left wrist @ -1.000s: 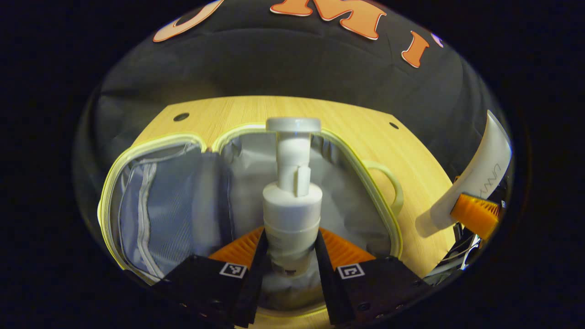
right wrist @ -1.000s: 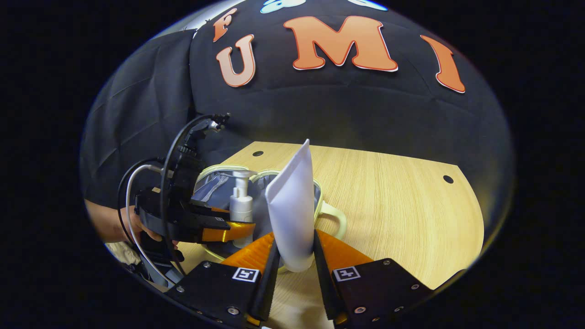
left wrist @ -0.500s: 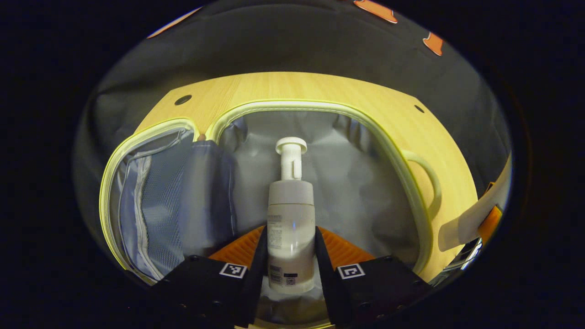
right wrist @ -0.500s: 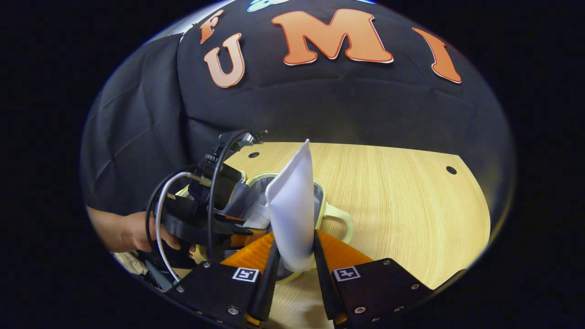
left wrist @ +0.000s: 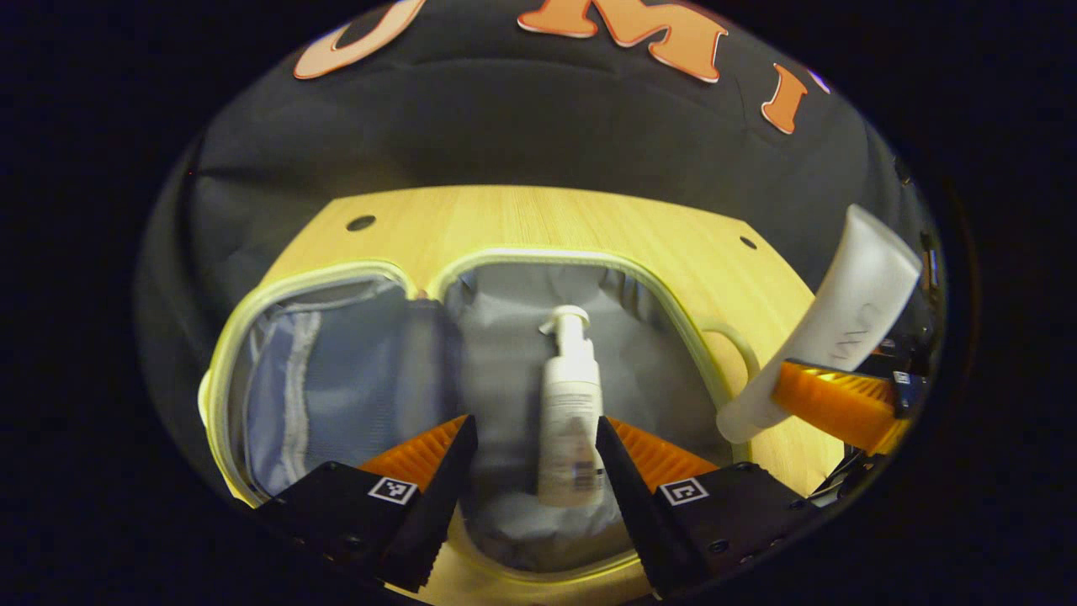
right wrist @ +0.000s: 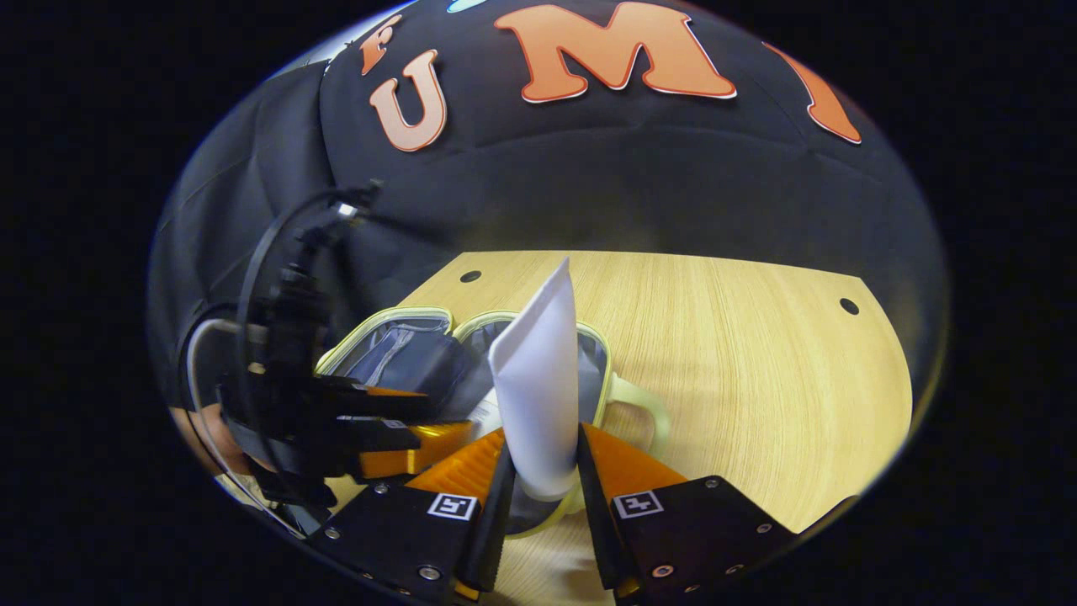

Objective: First open the suitcase, pack the skin care products into it, and then close the suitcase.

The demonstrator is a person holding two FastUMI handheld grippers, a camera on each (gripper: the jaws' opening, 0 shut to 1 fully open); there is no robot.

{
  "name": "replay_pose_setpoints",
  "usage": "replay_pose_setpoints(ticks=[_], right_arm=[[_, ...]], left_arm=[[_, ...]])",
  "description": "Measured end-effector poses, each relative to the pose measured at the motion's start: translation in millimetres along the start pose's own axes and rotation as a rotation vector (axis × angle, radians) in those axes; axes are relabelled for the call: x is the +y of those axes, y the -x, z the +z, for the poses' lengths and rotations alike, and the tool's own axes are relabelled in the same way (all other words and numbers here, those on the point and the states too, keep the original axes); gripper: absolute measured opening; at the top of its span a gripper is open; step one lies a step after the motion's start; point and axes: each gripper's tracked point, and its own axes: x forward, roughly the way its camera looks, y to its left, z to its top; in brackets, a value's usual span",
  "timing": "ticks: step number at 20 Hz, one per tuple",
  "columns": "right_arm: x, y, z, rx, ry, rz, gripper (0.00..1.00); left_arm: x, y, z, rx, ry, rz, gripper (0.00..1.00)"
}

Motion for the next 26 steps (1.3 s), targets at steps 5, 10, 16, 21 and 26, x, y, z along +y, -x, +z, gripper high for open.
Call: replay_pose_setpoints(ticks=[5, 10, 16, 21, 26], right_arm=[[10, -23, -18, 0.080, 0.000, 0.022, 0.45], [15, -46, -43, 0.196, -0.052, 0.021, 0.45], [1, -57, -47, 0.290, -0.134, -0.027, 0.45], [-2, -63, -42, 0.287, -0.166, -0.054, 0.43], [-26, -40, -18, 0.204, -0.137, -0.113, 0.42]], left_arm=[[36, 42, 36, -0.167, 0.102, 0.059, 0.93], [101, 108, 48, -0.221, 0.136, 0.179, 0.93], [150, 153, 30, -0.206, 0.217, 0.255, 0.93], [192, 147, 26, -0.225, 0.262, 0.321, 0.93], [249, 145, 19, -0.243, 0.366, 0.370, 0.93]])
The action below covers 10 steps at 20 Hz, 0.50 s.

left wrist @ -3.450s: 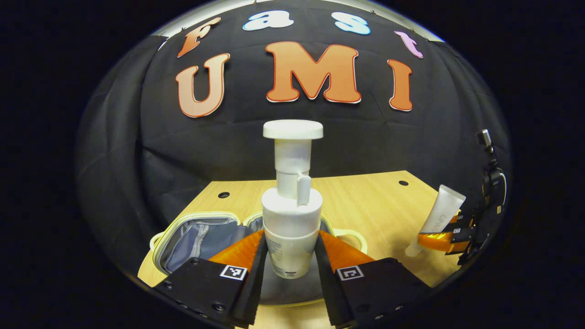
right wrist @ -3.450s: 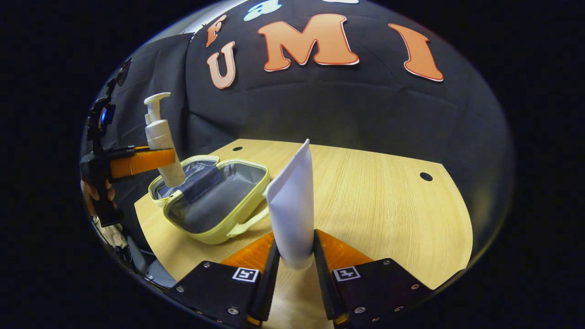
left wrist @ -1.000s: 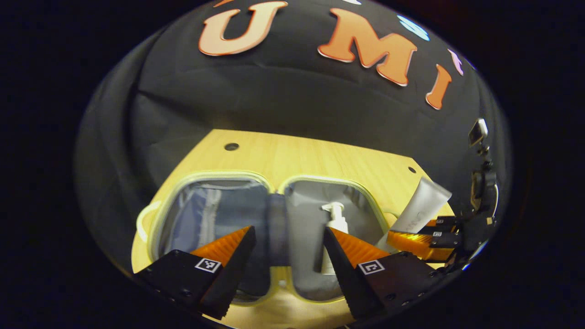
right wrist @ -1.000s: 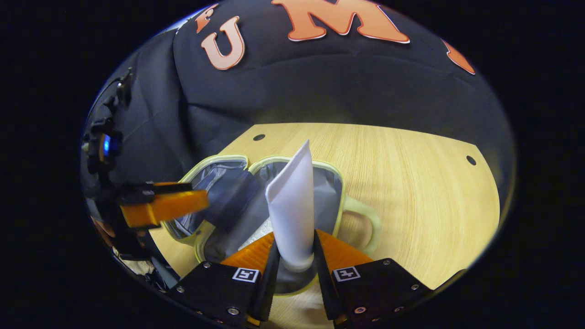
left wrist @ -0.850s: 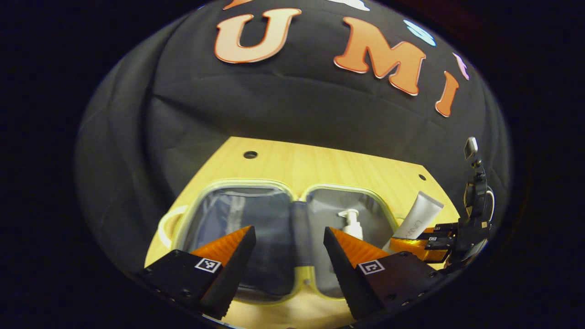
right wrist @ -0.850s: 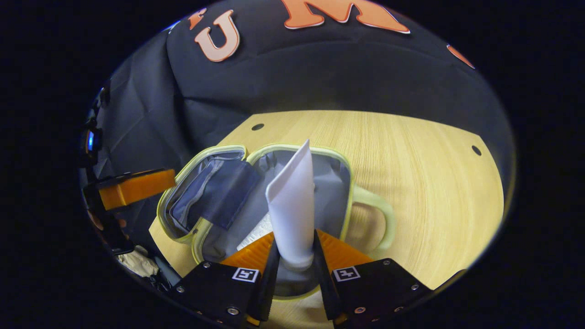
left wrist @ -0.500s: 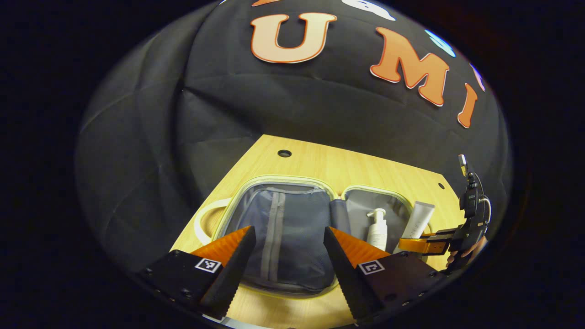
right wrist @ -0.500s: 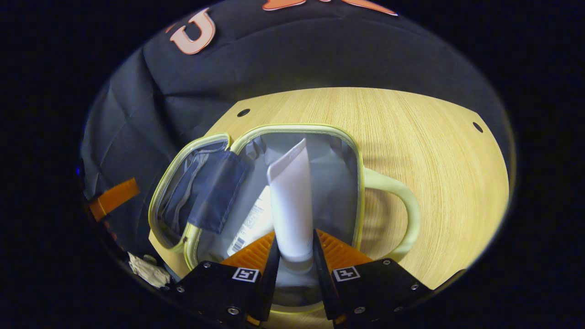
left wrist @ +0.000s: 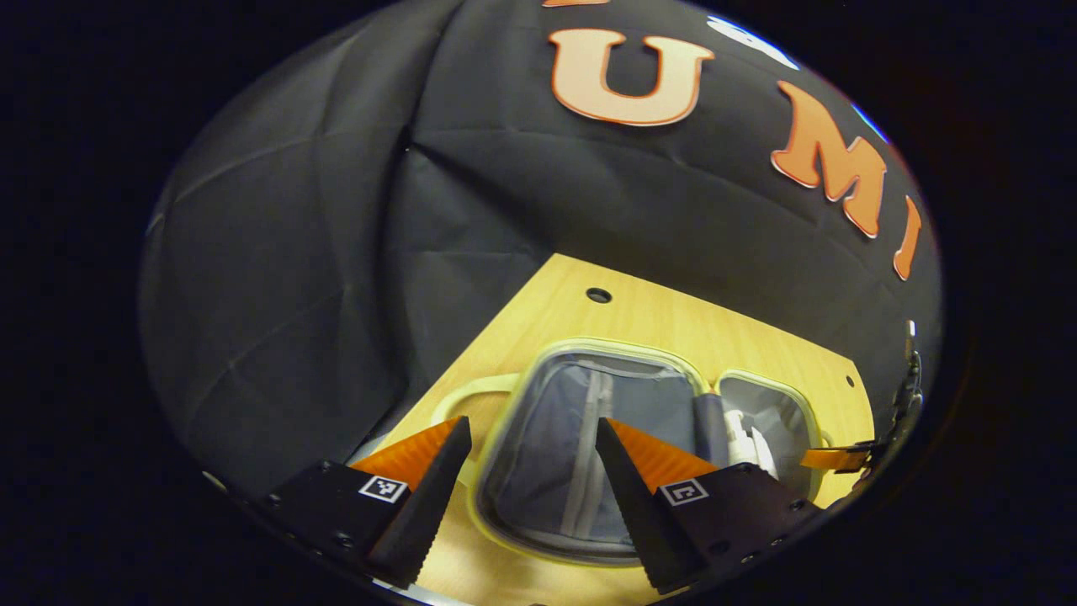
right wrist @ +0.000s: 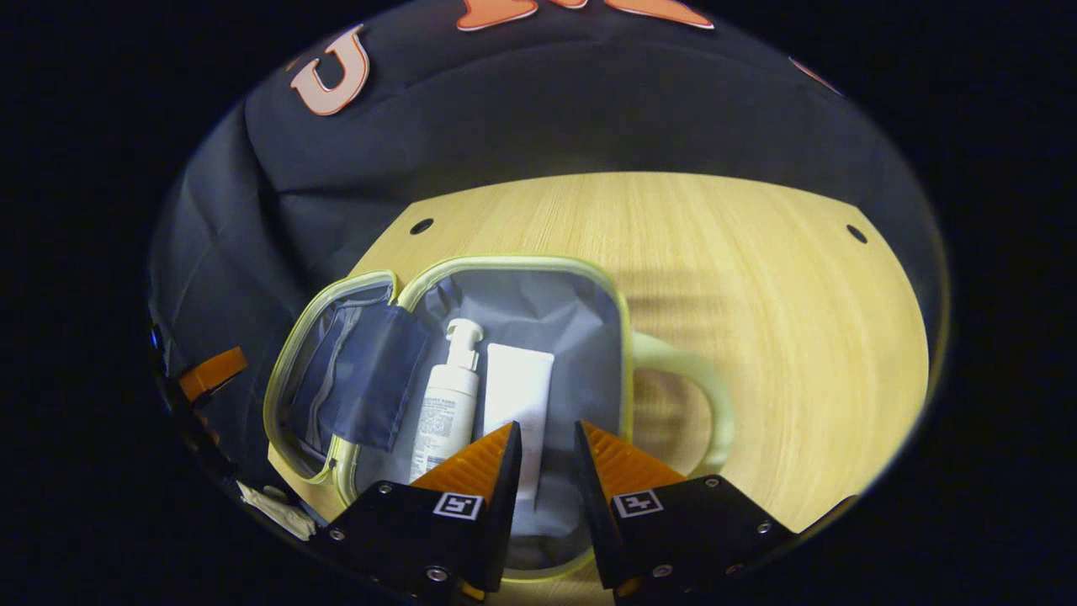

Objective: First open the suitcase, pack the skin care products into it, and then close the suitcase.

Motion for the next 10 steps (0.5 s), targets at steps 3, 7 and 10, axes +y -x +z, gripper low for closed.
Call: replay_pose_setpoints(ticks=[3, 7, 10], right_arm=[[-16, 27, 16, -0.066, 0.002, -0.041, 0.38], [-32, 60, 39, -0.159, 0.026, -0.089, 0.67], [-40, 85, 55, -0.213, 0.070, -0.122, 0.82]], left_arm=[[30, -14, 3, 0.008, 0.063, 0.025, 0.93], [61, -29, 3, 0.028, 0.192, 0.009, 0.93], [70, -54, -14, 0.080, 0.317, -0.018, 0.93]])
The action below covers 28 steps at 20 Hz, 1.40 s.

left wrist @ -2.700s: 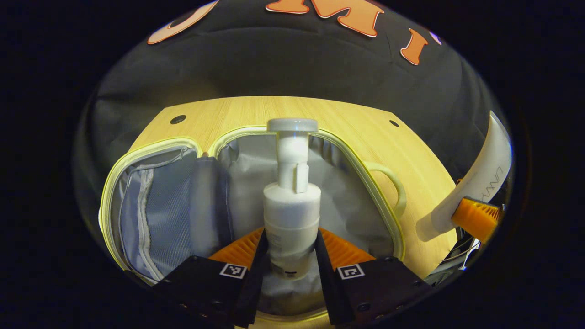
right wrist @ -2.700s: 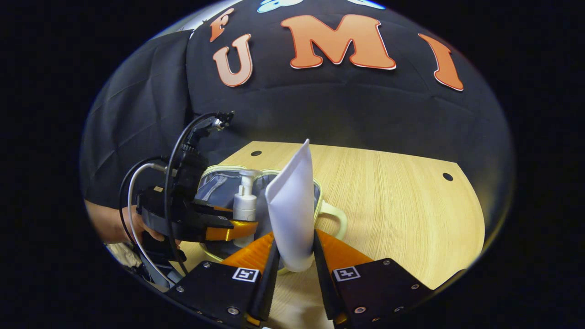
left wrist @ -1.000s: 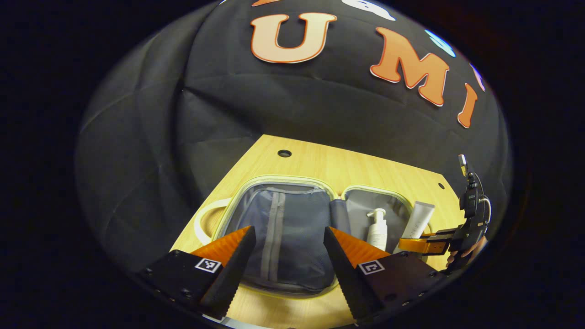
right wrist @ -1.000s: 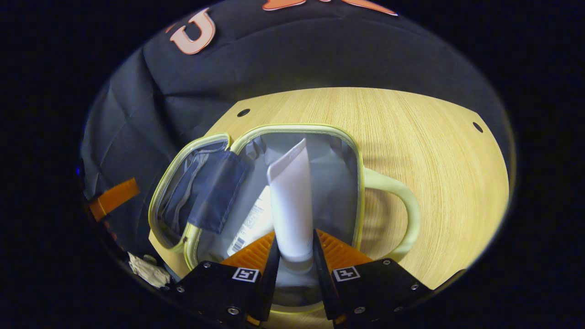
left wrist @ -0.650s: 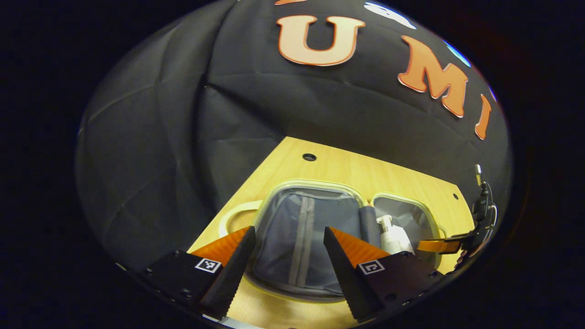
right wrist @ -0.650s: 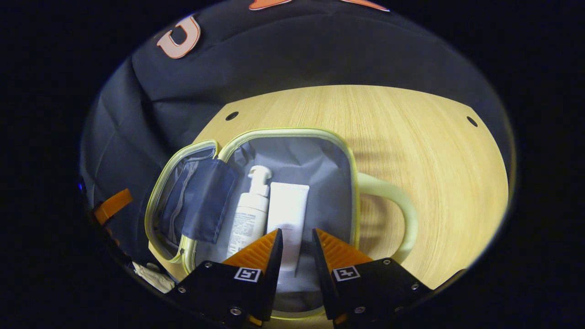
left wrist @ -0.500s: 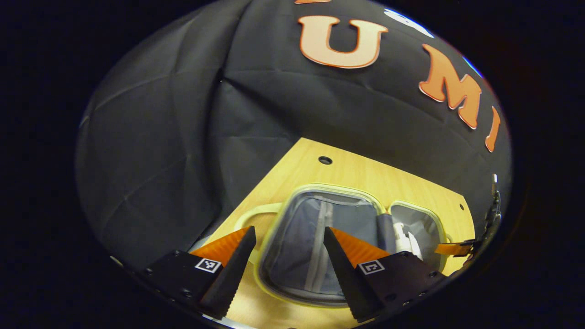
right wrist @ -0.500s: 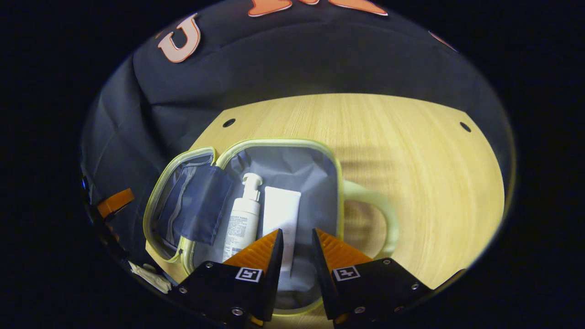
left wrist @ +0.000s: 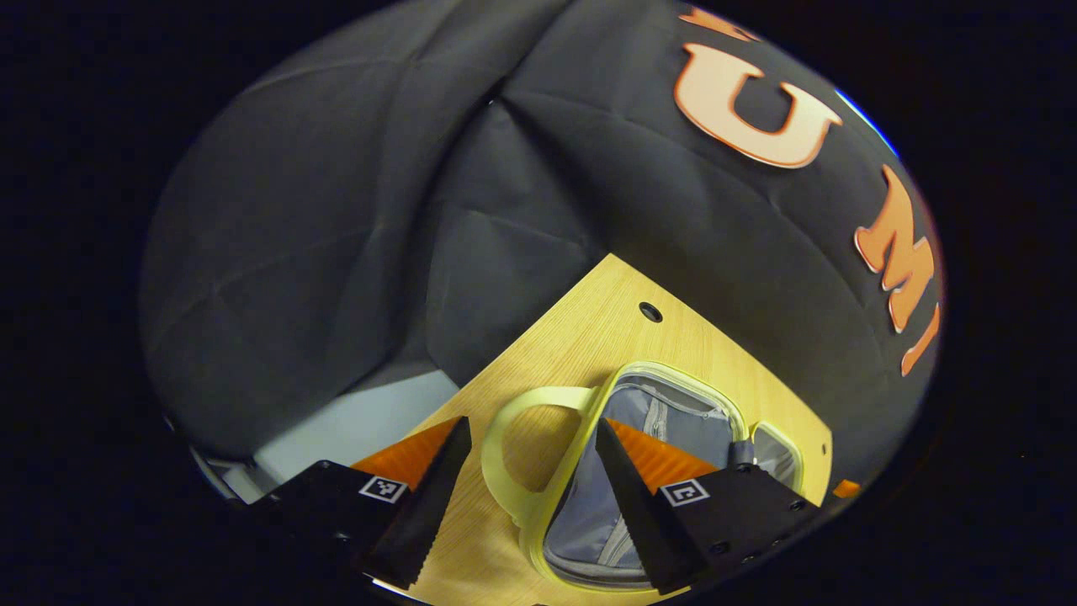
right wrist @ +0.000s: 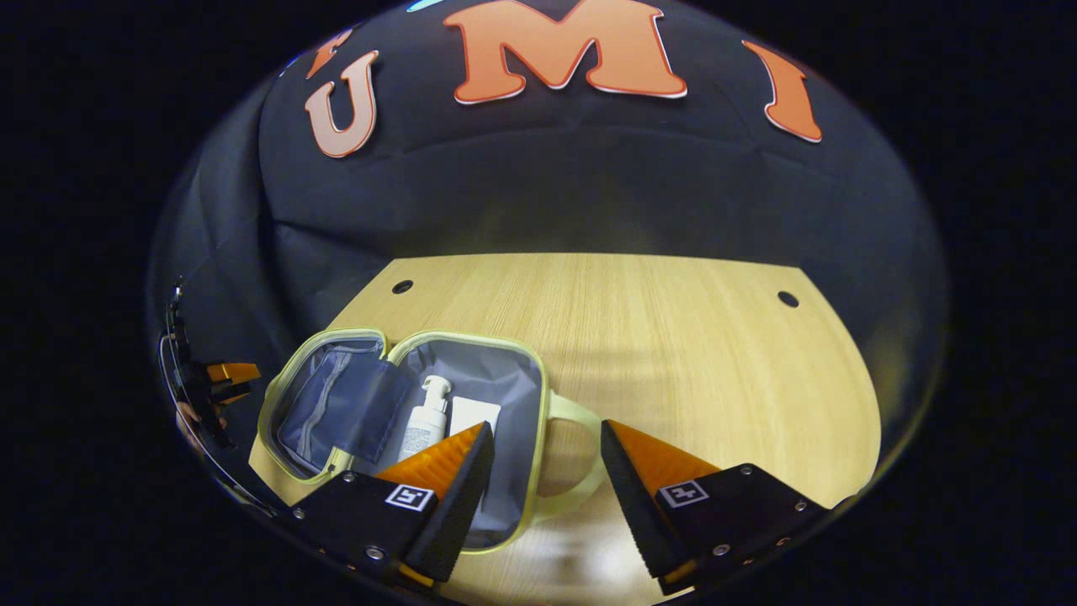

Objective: First open the suitcase, pack the skin care products into it, and then close the suitcase.

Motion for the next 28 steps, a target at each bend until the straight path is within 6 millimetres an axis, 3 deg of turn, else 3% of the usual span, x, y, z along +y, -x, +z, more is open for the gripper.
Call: replay_pose_setpoints(ticks=[2, 7, 10, 12, 14, 15, 16, 17, 18, 20, 22, 24, 28], right_arm=[[-3, 11, 9, -0.029, 0.013, -0.006, 0.86], [-9, 37, 22, -0.086, 0.029, -0.008, 0.89], [-17, 49, 24, -0.105, 0.063, -0.026, 0.90], [-22, 57, 23, -0.109, 0.075, -0.033, 0.90], [-26, 64, 23, -0.113, 0.079, -0.037, 0.90], [-27, 68, 21, -0.113, 0.082, -0.041, 0.91], [-29, 69, 19, -0.113, 0.085, -0.044, 0.91], [-32, 70, 19, -0.113, 0.084, -0.048, 0.91], [-31, 69, 19, -0.117, 0.081, -0.045, 0.91], [-32, 71, 24, -0.132, 0.068, -0.038, 0.91], [-32, 78, 33, -0.156, 0.055, -0.027, 0.91], [-33, 78, 36, -0.178, 0.058, -0.020, 0.91], [-43, 81, 41, -0.205, 0.061, -0.024, 0.91]], left_arm=[[10, -15, -8, 0.029, 0.079, -0.010, 0.93], [27, -28, -23, 0.141, 0.251, -0.105, 0.93], [20, -41, -26, 0.169, 0.358, -0.172, 0.70], [26, -51, -32, 0.181, 0.393, -0.167, 0.30], [18, -41, -24, 0.165, 0.441, -0.268, 0.20], [7, -30, -13, 0.135, 0.459, -0.338, 0.19], [8, -35, -4, 0.096, 0.440, -0.332, 0.18], [6, 4, 13, 0.060, 0.456, -0.364, 0.11], [-10, 2, 11, 0.064, 0.436, -0.382, 0.04], [-21, 17, 18, 0.043, 0.378, -0.402, 0.04], [-40, 36, 37, 0.006, 0.348, -0.450, 0.04], [-64, 64, 57, -0.033, 0.319, -0.508, 0.04], [-118, 104, 78, -0.077, 0.241, -0.574, 0.04]])
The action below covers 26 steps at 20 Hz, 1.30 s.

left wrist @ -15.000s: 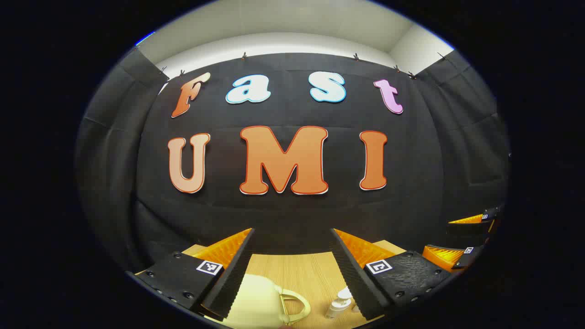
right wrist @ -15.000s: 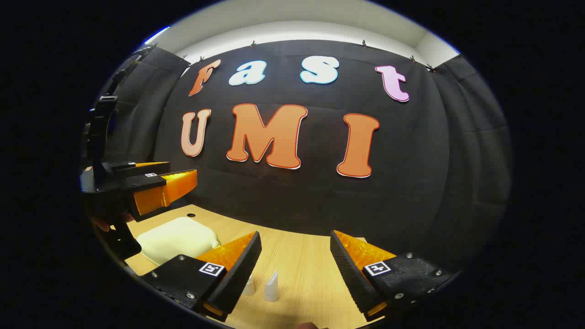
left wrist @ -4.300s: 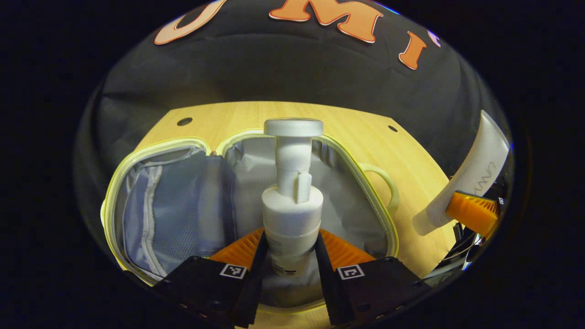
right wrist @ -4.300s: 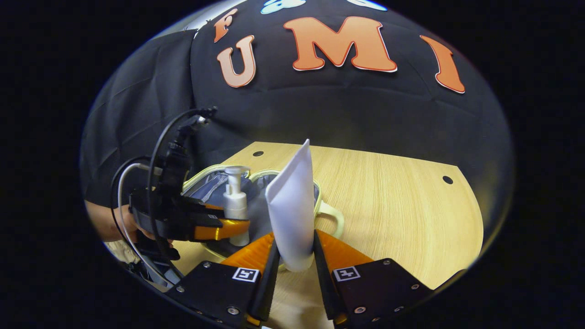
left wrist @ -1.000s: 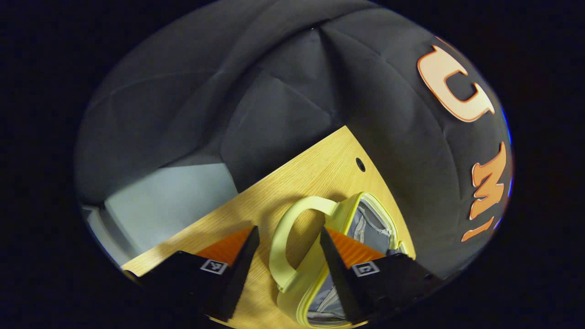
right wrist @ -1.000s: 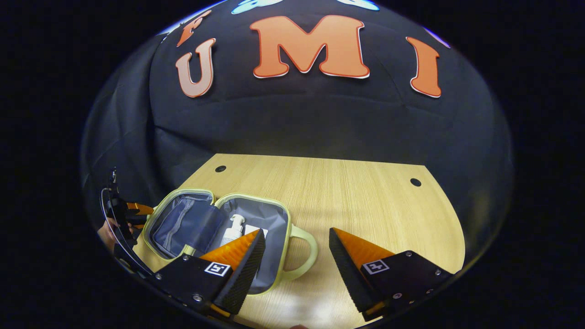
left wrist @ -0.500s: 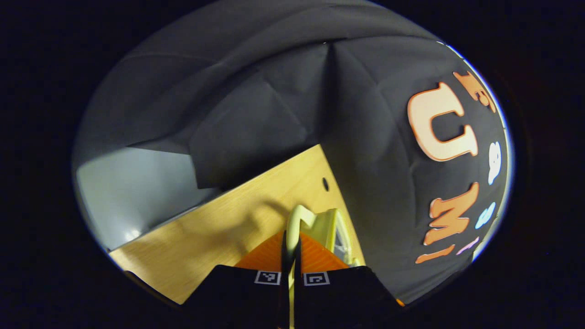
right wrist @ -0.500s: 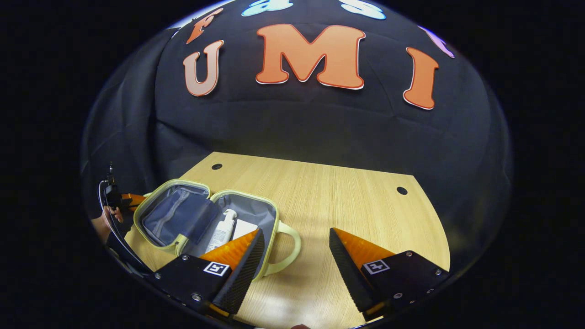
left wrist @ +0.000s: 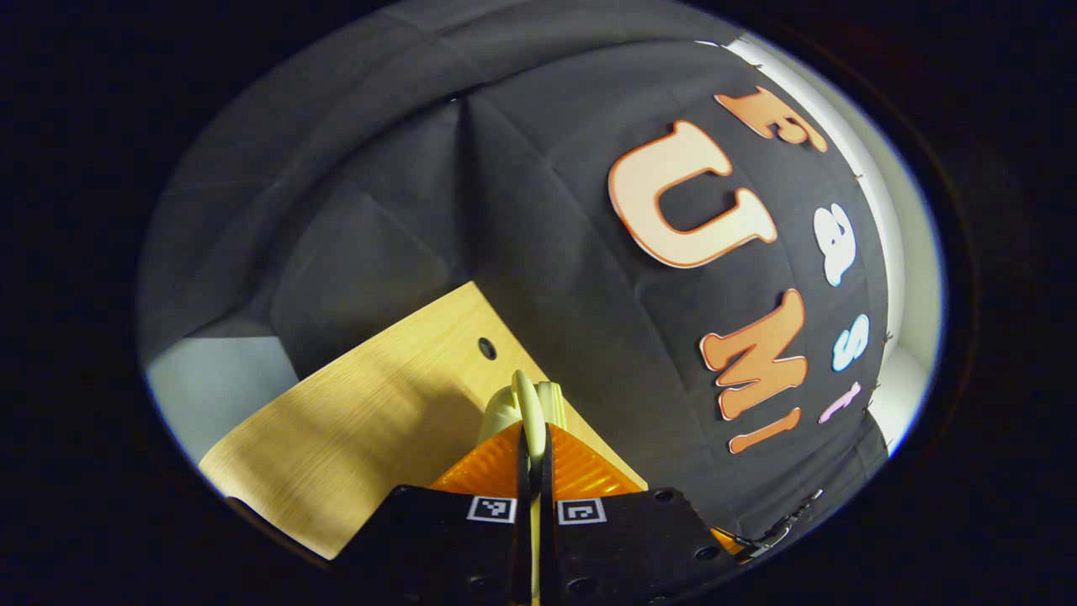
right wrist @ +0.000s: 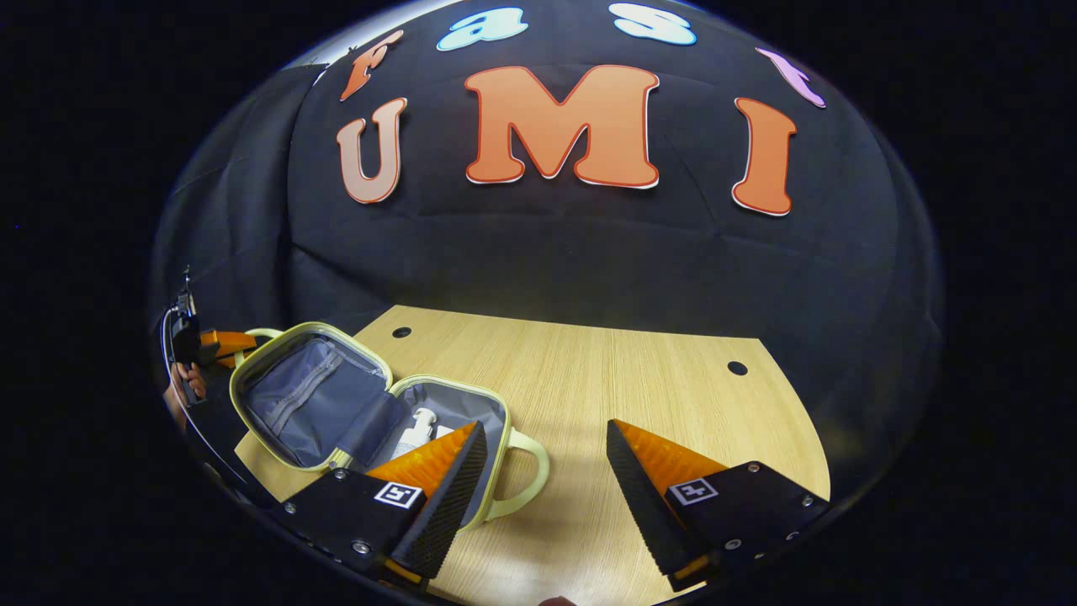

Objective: First open the suitcase, pack the skin care products into it, and then close the suitcase.

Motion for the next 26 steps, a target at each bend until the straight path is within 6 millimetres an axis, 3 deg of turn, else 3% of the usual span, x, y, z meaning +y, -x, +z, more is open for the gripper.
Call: replay_pose_setpoints(ticks=[4, 6, 8, 12, 18, 26], right_arm=[[-6, -1, -3, -0.024, 0.002, 0.004, 0.92], [-29, 6, 3, -0.050, 0.012, -0.016, 0.93], [-42, 16, 6, -0.061, 0.006, -0.025, 0.93], [-63, 19, 6, -0.082, -0.018, -0.030, 0.93], [-95, 24, 3, -0.104, -0.041, -0.022, 0.94], [-146, 31, -11, -0.105, -0.086, -0.055, 0.94]], left_arm=[[-77, 0, -10, 0.015, -0.099, -0.092, 0.04], [-110, -2, -18, 0.022, -0.140, -0.123, 0.04], [-146, 0, -34, 0.033, -0.175, -0.160, 0.04], [-198, -3, -73, 0.071, -0.245, -0.207, 0.04], [-253, -20, -137, 0.138, -0.260, -0.253, 0.04], [-292, -49, -238, 0.278, -0.314, -0.261, 0.04]])
